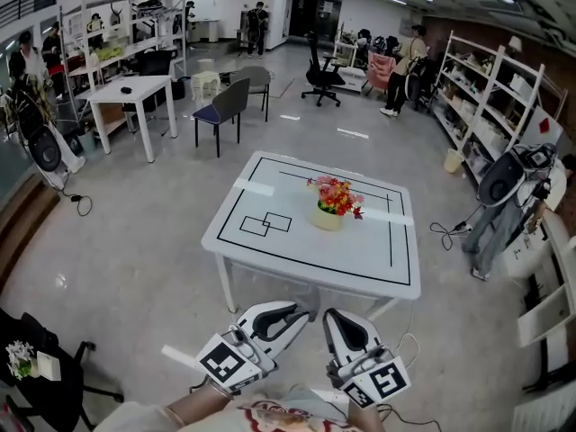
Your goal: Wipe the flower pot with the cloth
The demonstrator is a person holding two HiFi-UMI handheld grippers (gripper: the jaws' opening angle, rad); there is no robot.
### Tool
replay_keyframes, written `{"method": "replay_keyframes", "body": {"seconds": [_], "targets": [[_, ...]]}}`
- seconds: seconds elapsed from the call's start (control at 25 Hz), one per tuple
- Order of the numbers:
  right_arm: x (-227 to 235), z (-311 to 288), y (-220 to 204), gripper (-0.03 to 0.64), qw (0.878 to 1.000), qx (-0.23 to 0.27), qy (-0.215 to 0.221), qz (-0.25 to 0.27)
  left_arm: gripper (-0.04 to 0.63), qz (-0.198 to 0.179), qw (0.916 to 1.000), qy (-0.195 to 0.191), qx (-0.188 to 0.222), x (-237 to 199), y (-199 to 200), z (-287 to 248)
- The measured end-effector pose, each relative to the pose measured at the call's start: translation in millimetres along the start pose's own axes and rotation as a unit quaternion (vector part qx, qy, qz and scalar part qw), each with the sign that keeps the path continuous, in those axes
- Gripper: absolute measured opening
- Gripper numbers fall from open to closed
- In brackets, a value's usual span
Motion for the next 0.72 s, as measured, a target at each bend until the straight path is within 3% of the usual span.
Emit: {"method": "replay_keyframes", "body": {"seconds": [0.36,0.72], "targets": [[-5.9,30.3,16.0,0.000,1.000,0.017,-0.004,0.010,0.055,-0.010,0.9999,0.001,-0.014,28.2,2.8,1.5],[-17.3,116.2,27.4,0.000,1.000,0.008,0.006,0.020,0.055,-0.013,0.9997,0.018,0.012,116.9,5.1,-7.5]]}}
Point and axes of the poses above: the fingertips, and each gripper's own axes: z backward along the fingers, x to its right, y out of its top, the point moved 4 cm from there along z, backward along the fingers, and after that the axes turned 4 degrees about -y, right-handed, at the moved point
